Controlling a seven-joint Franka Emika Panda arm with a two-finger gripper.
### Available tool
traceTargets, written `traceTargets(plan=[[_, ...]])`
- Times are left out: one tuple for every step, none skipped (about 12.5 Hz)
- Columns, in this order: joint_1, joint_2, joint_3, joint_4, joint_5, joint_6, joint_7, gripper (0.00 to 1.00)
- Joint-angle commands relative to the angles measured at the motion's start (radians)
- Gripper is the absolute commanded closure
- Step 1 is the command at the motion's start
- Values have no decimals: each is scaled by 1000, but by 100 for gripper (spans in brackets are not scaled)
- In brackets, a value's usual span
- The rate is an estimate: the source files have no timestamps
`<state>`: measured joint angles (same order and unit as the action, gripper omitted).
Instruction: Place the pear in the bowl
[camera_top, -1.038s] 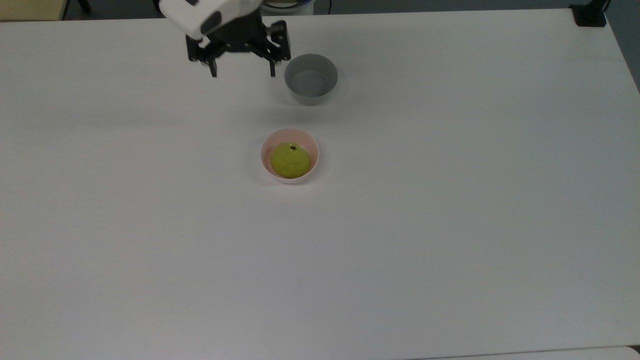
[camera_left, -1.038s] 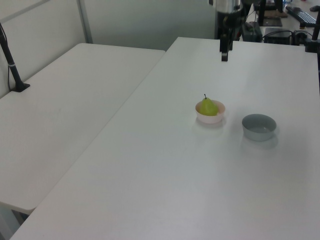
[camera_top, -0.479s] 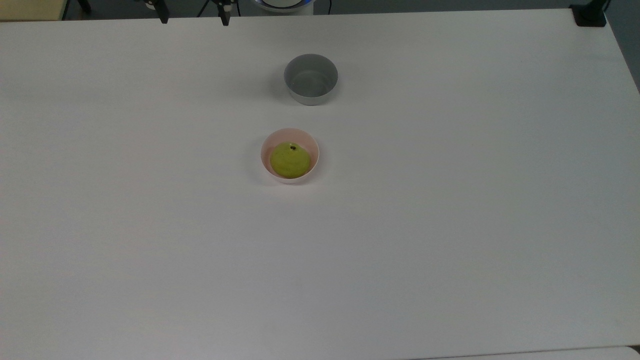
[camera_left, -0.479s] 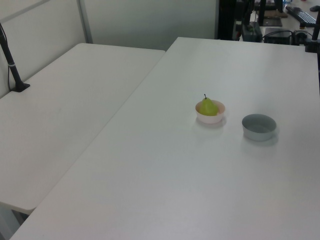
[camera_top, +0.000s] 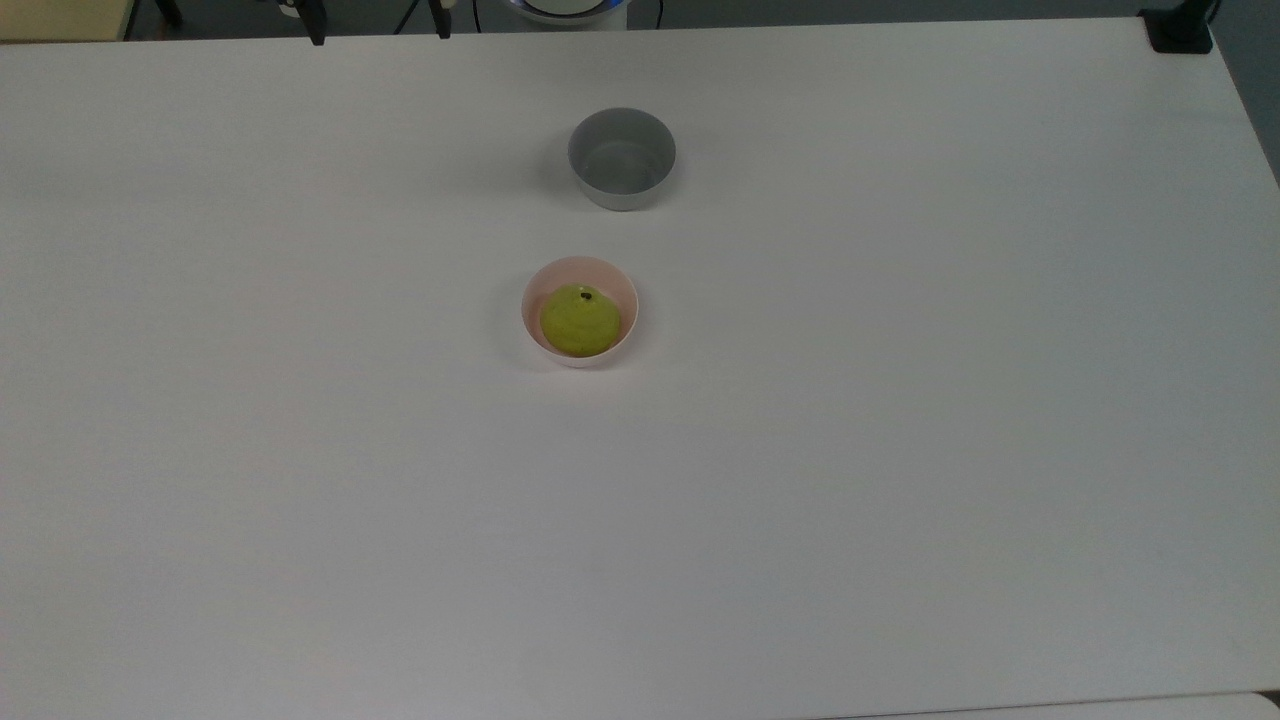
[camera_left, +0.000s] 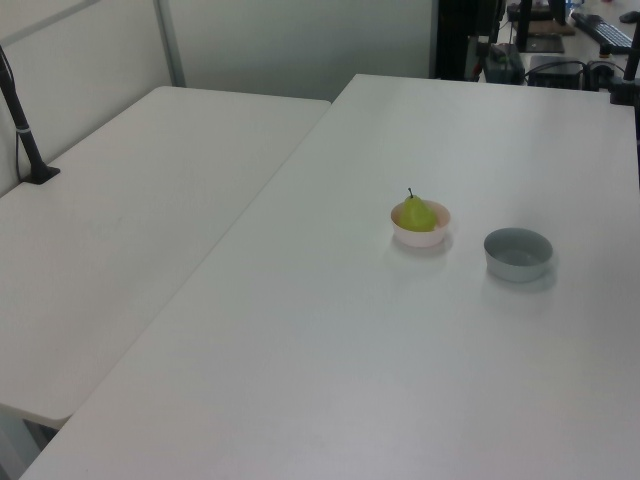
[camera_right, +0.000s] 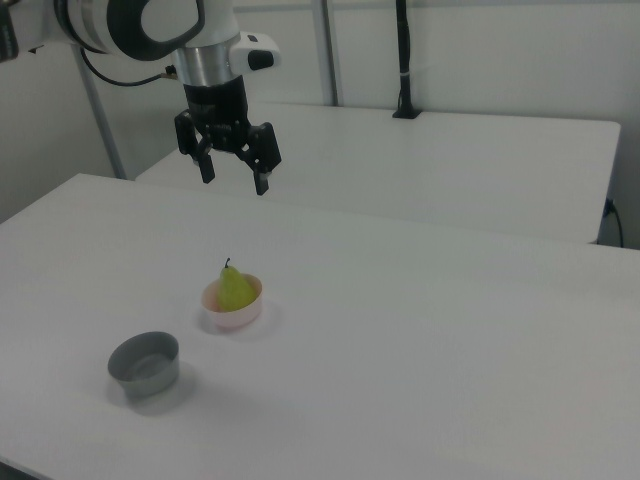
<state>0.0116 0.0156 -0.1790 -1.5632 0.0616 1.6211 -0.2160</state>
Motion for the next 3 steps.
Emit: traceTargets(plan=[[11, -16, -1, -28, -22, 37, -23, 0], [11, -14, -1, -28, -22, 37, -22, 0], [13, -16, 1, -28, -22, 37, -22, 0]])
